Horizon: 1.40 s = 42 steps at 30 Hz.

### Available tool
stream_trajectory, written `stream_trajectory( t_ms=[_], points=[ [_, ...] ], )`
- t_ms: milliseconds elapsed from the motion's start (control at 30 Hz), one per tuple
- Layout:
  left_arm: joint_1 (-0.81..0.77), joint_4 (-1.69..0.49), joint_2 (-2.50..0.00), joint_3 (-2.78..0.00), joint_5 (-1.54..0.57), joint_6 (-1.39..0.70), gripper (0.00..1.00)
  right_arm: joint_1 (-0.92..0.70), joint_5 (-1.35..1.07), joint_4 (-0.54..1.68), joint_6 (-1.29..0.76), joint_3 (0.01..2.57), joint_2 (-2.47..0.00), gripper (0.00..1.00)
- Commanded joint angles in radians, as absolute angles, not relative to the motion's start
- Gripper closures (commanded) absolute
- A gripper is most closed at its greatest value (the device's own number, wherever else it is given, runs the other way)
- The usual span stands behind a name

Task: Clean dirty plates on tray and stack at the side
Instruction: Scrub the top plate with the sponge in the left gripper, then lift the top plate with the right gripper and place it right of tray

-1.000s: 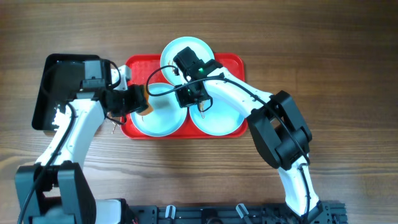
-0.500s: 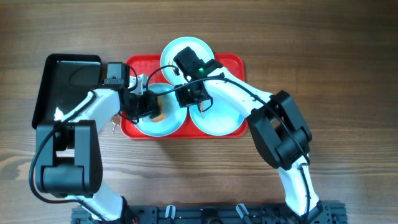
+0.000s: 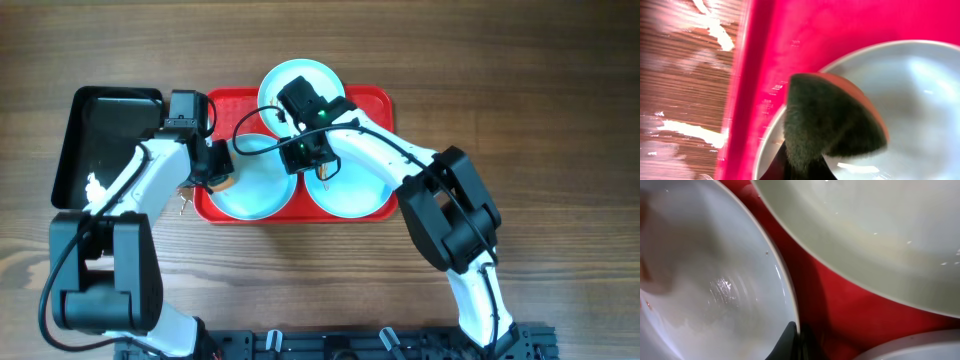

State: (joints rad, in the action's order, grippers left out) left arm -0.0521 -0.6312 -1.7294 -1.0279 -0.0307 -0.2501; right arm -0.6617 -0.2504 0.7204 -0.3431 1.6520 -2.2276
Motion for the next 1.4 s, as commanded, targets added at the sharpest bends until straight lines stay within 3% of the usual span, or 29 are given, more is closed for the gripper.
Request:
stream_trajectory(
  t_ms=[0, 300, 567, 667, 767, 900, 1233, 1367],
  points=[
    [-0.044, -0.624, -1.702, -1.038, -0.266, -0.262, 0.96, -0.658, -0.236, 0.725, -0.344, 1.660, -2.242, 0.96],
    [-0.124, -0.422, -1.767, -0.900, -0.368, -0.271, 0.96, -0.658, -0.236, 0.722, -0.344, 1.660, -2.242, 0.96],
    [-0.126, -0.649, -1.725, -0.960, 0.359, -0.331, 0.96, -0.658, -0.235, 0.723, -0.343, 1.660, -2.242, 0.96],
    [-0.126, -0.693, -1.647, -1.009, 0.462, -0.331, 0.96, -0.658, -0.235, 0.727, -0.340, 1.660, -2.242, 0.96],
    [-0.127, -0.686, -1.536, -1.034, 0.430, -0.360, 0.96, -0.658, -0.231, 0.728, -0.332, 1.662, -2.241, 0.96],
    [-0.127, -0.723, -1.439, -1.034, 0.212, -0.360, 0.96, -0.657, -0.159, 0.806, -0.313, 1.736, -2.201, 0.96],
    [-0.127, -0.784, -1.447, -1.034, 0.161, -0.360, 0.96, -0.675, 0.407, 1.140, -0.241, 2.012, -2.000, 0.96],
    [-0.127, -0.784, -1.447, -1.032, 0.160, -0.360, 0.96, -0.812, 0.754, 1.225, -0.209, 2.012, -1.967, 0.96]
  ],
)
